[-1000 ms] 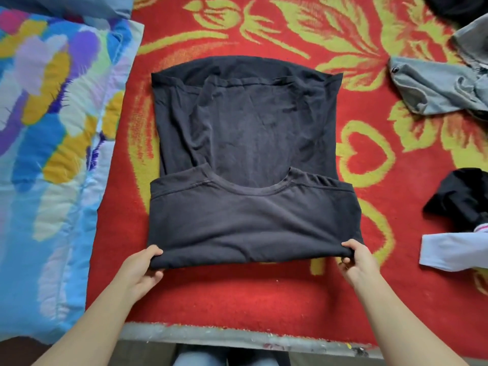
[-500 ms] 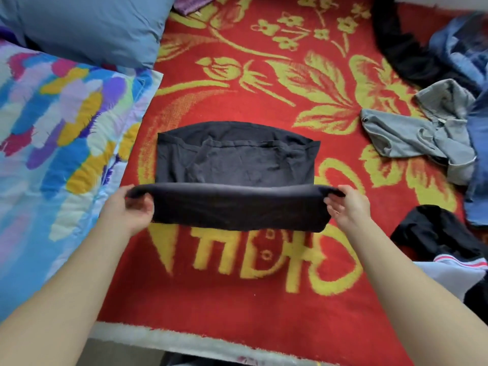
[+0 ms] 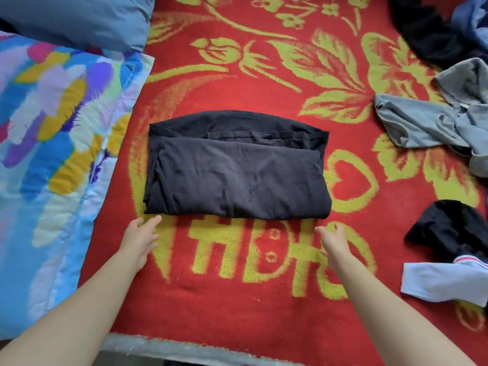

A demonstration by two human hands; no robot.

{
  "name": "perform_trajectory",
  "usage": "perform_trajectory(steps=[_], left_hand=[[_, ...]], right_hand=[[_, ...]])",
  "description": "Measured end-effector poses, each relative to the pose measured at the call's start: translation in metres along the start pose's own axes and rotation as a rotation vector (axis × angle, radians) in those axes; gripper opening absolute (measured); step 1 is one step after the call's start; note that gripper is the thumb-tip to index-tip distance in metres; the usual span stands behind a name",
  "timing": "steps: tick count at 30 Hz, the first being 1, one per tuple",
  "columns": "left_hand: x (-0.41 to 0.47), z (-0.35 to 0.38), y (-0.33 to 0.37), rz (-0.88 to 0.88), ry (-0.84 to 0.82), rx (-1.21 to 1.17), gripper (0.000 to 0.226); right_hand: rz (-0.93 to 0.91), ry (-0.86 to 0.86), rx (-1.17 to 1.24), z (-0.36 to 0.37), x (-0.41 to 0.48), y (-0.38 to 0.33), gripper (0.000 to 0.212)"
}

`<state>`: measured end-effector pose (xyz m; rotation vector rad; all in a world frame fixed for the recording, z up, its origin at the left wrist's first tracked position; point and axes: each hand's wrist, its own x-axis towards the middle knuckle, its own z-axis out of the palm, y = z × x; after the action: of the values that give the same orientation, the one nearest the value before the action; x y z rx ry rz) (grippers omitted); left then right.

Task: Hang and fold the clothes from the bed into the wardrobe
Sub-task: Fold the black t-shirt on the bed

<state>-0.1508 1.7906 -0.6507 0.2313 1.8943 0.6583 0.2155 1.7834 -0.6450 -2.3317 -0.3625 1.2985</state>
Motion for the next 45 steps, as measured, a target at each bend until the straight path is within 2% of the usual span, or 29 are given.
perform_trajectory(steps=[5, 10, 12, 16, 19, 23, 30, 36, 42, 45], left_hand=[[0.01, 0.02, 0.016, -0.148, -0.095, -0.326, 0.064], [0.039, 0.034, 0.023, -0.261, 0.038, -0.527, 0.076], [0.053, 0.033, 0.022, -0.29, 0.091, -0.562, 0.07], [0.07, 0.025, 0.027, -0.282, 0.123, -0.666, 0.04], [0.066, 0.019, 0.026, -0.154, 0.101, -0.697, 0.02], [0.049, -0.001, 0.006, -0.059, 0.115, -0.65, 0.027], [0.021, -0.021, -0.036, -0.176, 0.083, -0.616, 0.025], [-0.001, -0.047, -0.041, -0.304, 0.179, -0.64, 0.018], [-0.016, -0.059, -0.037, -0.359, 0.206, -0.649, 0.018], [-0.017, -0.052, -0.002, -0.337, 0.161, -0.671, 0.022]], right_hand=[[0.049, 0.049, 0.17, 0.011, 0.022, -0.016, 0.066], [0.128, 0.08, 0.288, 0.021, 0.049, -0.033, 0.058], [0.148, 0.1, 0.318, 0.025, 0.05, -0.038, 0.053], [0.187, 0.075, 0.378, 0.024, 0.05, -0.047, 0.013], [0.19, 0.057, 0.42, 0.01, 0.052, -0.052, 0.018], [0.226, 0.143, 0.443, -0.013, 0.041, -0.046, 0.022], [0.347, 0.142, 0.453, -0.031, 0.022, 0.009, 0.019], [0.415, 0.068, 0.409, -0.038, 0.001, 0.036, 0.017], [0.414, 0.065, 0.415, -0.043, -0.009, 0.014, 0.027], [0.367, 0.073, 0.394, -0.043, 0.001, -0.024, 0.026]])
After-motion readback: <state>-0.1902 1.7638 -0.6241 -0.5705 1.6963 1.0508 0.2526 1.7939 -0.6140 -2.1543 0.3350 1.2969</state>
